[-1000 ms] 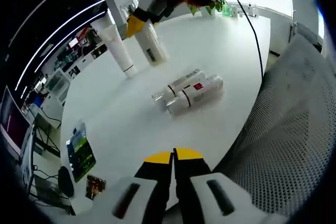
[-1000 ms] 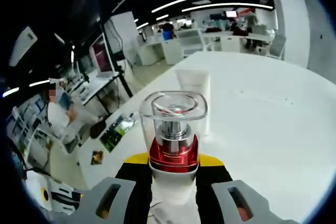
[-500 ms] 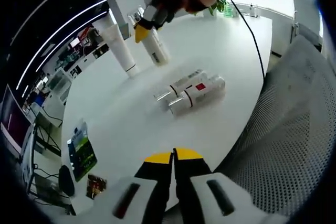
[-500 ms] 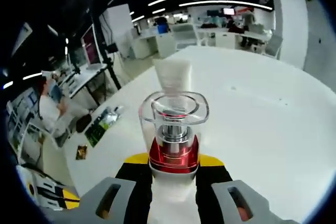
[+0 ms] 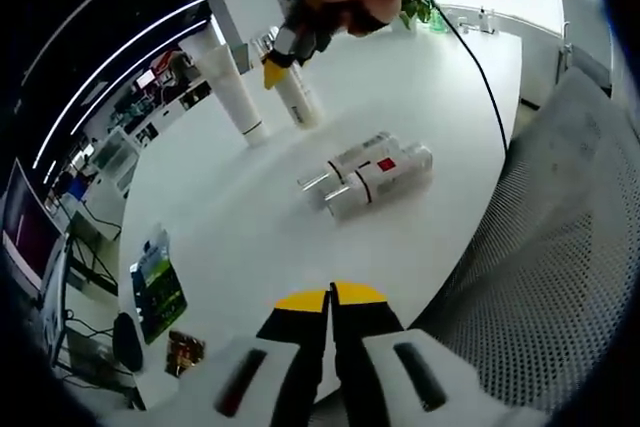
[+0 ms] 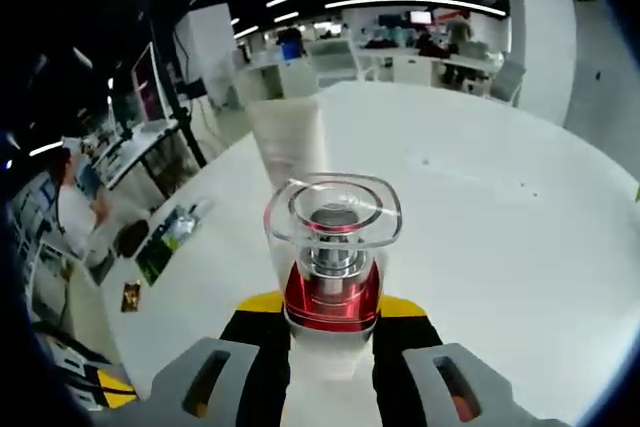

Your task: Arrange the skincare products in the storage area until every visible bottle or jar stands upright without overlapping.

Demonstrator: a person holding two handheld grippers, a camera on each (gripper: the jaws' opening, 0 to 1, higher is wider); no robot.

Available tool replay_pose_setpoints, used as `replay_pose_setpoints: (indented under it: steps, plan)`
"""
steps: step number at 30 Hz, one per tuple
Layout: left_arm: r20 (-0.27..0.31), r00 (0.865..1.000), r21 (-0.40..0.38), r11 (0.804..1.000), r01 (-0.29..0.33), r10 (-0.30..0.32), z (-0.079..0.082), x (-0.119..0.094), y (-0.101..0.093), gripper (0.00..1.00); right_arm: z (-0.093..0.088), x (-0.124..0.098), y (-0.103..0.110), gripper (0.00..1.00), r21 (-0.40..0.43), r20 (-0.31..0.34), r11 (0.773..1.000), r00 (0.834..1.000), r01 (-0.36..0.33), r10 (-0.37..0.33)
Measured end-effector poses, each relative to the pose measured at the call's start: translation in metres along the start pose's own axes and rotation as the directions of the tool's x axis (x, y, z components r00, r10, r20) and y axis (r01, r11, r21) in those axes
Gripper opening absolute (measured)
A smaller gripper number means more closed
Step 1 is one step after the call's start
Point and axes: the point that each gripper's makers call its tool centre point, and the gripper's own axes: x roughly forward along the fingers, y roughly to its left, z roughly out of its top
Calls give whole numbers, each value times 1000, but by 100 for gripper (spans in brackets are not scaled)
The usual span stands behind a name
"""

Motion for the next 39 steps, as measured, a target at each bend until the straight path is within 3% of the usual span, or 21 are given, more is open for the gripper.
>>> replay_pose_setpoints:
  steps: [19,39]
  plan:
    - [-16,1000,-4,1000,-6,6,-3,2,1,2,2,10,-23,26,-9,-6,999,999,45,-45]
    - [-15,1000,-11,1000,-19,18,-3,1,3,2,23,17,-23,26,-63,14,994,996,87,-86]
